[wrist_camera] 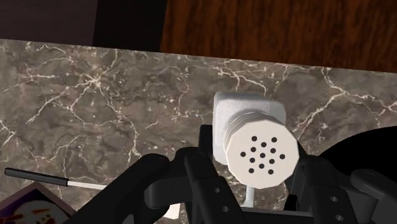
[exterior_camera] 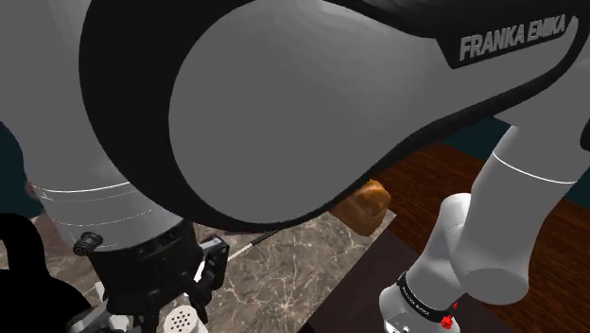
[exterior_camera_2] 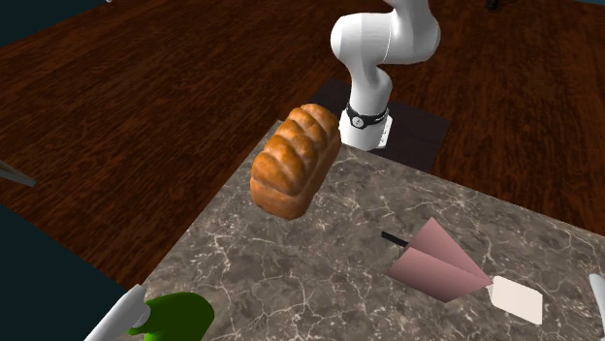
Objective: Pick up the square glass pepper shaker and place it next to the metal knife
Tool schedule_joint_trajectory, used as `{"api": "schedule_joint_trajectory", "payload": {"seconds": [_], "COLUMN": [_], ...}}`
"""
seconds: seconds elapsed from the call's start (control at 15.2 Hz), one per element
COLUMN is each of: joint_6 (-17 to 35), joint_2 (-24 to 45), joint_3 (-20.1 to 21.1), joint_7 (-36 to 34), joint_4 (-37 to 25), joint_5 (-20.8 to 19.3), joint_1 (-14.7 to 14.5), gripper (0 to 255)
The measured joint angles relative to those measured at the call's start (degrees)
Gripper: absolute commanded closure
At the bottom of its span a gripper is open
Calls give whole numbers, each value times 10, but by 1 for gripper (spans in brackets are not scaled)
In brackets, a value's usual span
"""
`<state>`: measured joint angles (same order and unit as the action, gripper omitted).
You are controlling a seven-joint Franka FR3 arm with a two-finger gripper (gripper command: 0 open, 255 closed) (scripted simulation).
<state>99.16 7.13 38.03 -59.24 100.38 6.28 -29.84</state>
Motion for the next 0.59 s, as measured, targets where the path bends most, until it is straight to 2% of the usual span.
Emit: {"api": "schedule_joint_trajectory", "payload": {"seconds": [0.26,0.46,0.59], "joint_6": [-3,-10,-14], "joint_2": [62,127,147], "joint_3": [16,23,22], "joint_7": [-63,-120,-136], "joint_4": [-61,-129,-152], "joint_5": [-35,-73,-84], "joint_1": [-44,-95,-112], "gripper": [255,255,255]}}
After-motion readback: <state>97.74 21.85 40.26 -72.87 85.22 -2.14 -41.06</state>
